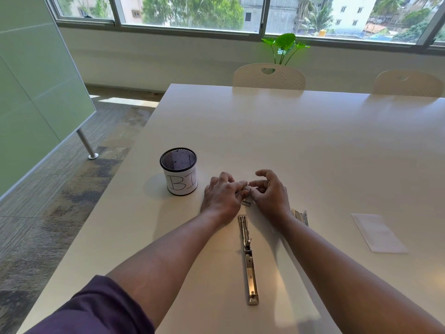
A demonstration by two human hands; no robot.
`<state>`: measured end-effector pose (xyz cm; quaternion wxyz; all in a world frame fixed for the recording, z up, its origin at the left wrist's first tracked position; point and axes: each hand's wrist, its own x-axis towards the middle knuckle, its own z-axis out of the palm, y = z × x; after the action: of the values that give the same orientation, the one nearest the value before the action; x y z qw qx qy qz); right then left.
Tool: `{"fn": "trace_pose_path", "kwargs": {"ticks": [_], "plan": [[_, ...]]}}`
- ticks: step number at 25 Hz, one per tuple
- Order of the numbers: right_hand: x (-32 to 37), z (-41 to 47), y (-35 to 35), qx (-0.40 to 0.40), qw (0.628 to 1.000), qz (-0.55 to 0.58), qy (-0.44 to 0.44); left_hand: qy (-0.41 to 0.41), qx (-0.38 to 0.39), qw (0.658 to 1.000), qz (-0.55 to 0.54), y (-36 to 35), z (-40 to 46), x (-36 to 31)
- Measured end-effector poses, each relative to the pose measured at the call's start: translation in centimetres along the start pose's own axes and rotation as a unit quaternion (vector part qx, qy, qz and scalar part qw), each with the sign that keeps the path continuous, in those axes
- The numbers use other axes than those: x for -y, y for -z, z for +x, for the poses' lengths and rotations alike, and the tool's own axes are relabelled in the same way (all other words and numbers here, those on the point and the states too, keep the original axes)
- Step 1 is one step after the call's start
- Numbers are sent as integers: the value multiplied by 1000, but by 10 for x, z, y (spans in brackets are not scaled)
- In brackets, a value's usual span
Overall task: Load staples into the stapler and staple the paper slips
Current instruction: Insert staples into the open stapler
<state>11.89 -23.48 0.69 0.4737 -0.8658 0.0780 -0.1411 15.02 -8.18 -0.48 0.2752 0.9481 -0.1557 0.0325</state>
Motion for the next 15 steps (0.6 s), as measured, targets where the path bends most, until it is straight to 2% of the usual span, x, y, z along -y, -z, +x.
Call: {"fn": "trace_pose_path", "kwargs": {"ticks": [5, 7, 15], "plan": [[0, -4, 0, -10, 1000, -6, 13, 54, -73, 992, -87, 3, -2, -1], [0, -4, 0, -9, 1000, -9, 17, 72, -103, 989, -83, 5, -1, 0], [-2, -2, -3, -26, 999, -30, 25, 66, -80, 993, -51, 6, -1, -4]]}}
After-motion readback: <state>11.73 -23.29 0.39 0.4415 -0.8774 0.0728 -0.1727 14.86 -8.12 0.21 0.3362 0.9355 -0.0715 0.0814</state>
